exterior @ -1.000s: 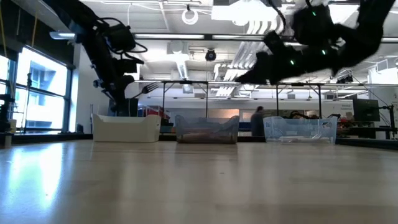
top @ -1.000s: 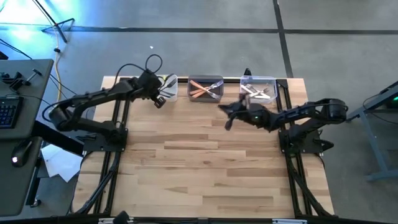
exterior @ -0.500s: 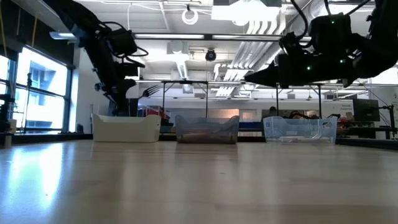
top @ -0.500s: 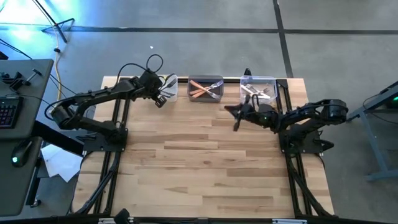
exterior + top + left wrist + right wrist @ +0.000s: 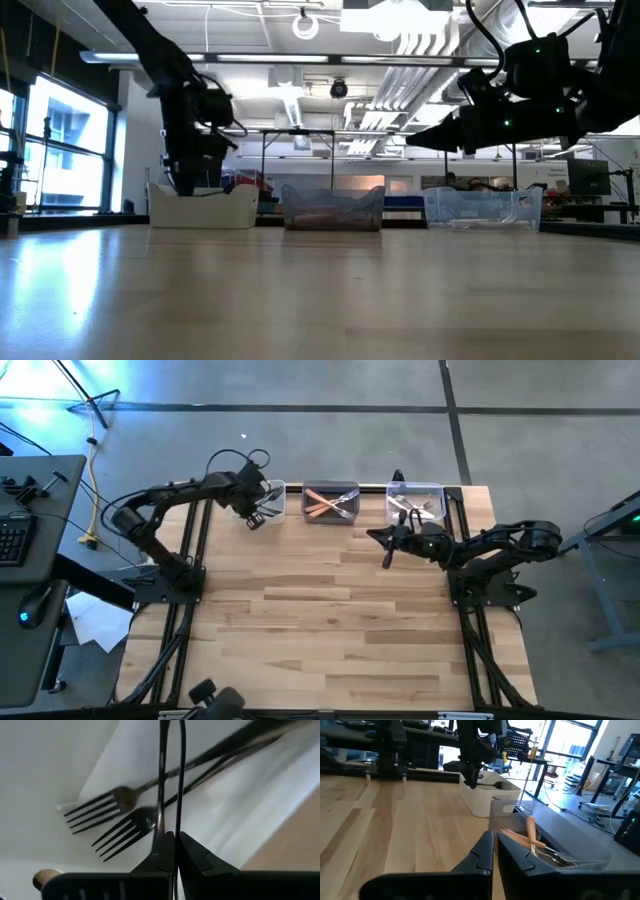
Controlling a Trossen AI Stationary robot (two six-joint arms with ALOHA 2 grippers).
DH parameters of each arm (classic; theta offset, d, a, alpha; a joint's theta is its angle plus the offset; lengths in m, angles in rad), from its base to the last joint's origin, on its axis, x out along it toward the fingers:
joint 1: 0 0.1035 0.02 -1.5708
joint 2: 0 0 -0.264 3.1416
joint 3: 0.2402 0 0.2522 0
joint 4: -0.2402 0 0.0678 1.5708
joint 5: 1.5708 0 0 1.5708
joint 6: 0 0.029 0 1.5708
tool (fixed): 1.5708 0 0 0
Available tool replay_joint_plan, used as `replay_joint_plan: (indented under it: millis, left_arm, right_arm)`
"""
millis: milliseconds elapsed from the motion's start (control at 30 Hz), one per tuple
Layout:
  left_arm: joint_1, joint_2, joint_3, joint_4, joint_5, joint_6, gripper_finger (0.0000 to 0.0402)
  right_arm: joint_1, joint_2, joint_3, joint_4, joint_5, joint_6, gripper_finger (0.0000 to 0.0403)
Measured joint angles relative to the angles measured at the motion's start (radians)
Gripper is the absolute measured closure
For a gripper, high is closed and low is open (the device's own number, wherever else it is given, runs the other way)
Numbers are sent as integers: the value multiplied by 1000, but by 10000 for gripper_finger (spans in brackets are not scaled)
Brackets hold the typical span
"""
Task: Sort silverware by color (type)
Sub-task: Put the black fork into the white bin, then return to Home Position
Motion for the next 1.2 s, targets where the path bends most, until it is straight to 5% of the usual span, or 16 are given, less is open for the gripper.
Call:
replay_joint_plan:
  millis: [233,433,767,1000,1200]
  left_arm:
    - [0,50,19,-24,-45,44,394]
    - [0,41,19,-38,-95,40,342]
    - [-5,-138,19,-51,-93,-11,264]
    - [-106,-359,-37,-23,-67,-135,279]
    - [-289,-549,-241,279,68,-220,333]
  right_arm:
    - [0,0,0,-2,0,-3,396]
    - [0,0,0,-3,0,20,396]
    - [0,-4,0,-7,0,87,396]
    - [0,-118,-67,-7,0,60,396]
    - [5,-273,-153,-48,0,67,402]
